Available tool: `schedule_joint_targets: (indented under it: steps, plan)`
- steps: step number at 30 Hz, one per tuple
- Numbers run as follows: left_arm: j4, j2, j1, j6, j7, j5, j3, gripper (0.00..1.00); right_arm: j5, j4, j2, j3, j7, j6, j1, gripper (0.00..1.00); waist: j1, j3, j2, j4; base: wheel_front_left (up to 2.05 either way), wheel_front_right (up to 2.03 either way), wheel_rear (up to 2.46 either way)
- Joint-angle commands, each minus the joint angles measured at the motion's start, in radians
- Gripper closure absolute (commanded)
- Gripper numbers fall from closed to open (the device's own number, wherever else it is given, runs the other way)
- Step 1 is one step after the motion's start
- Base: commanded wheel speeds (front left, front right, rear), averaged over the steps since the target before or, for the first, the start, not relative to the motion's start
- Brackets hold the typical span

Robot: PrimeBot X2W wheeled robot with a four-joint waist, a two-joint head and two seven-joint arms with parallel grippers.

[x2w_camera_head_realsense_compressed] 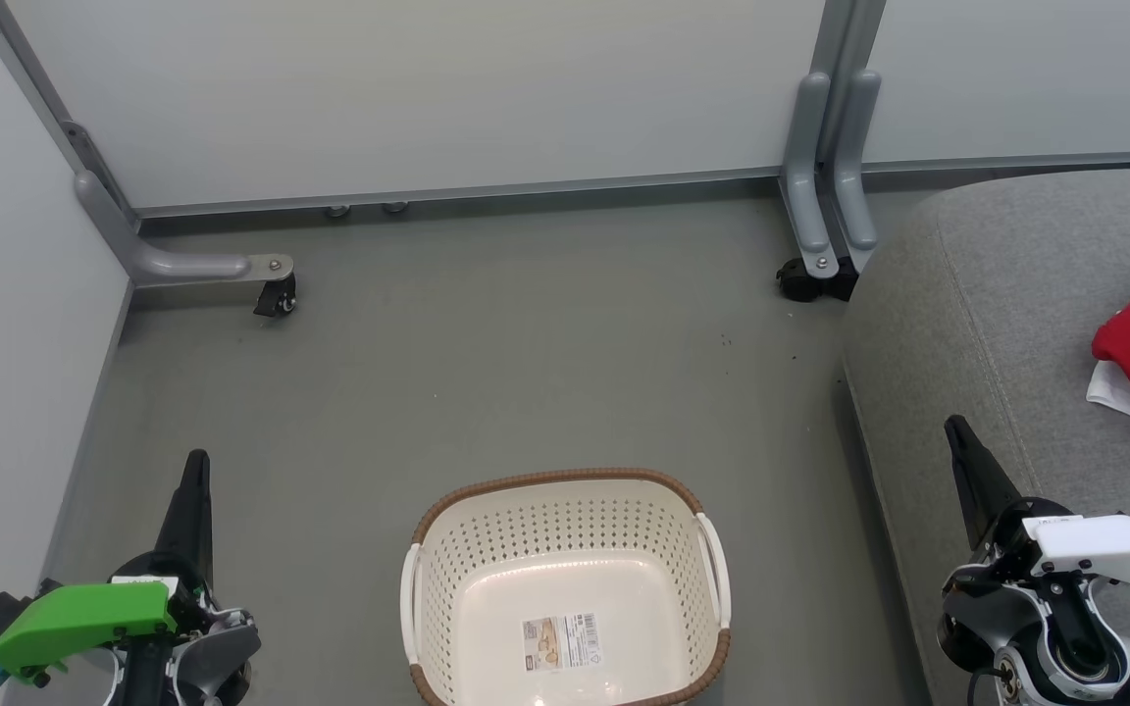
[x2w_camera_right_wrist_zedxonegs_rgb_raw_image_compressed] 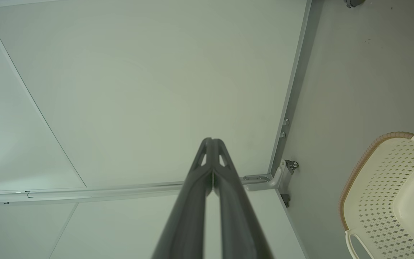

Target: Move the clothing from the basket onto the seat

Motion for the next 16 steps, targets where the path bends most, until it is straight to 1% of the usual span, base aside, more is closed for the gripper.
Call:
schedule_joint_targets:
  steps: [1,16]
  plan:
    - [-0.002,-0.001,-0.011,-0.006,0.004,-0.003,0.003,1.0,0.002,0.002,0.001,-0.002,0.003,0.0,-0.008,1.0,0.0,0.0,0.0,0.0,0.0,0.0,0.0]
    - [-0.002,-0.001,-0.011,-0.006,0.004,-0.003,0.003,1.0,-0.005,0.003,0.005,-0.008,0.008,0.0,-0.009,1.0,0.0,0.0,0.0,0.0,0.0,0.0,0.0]
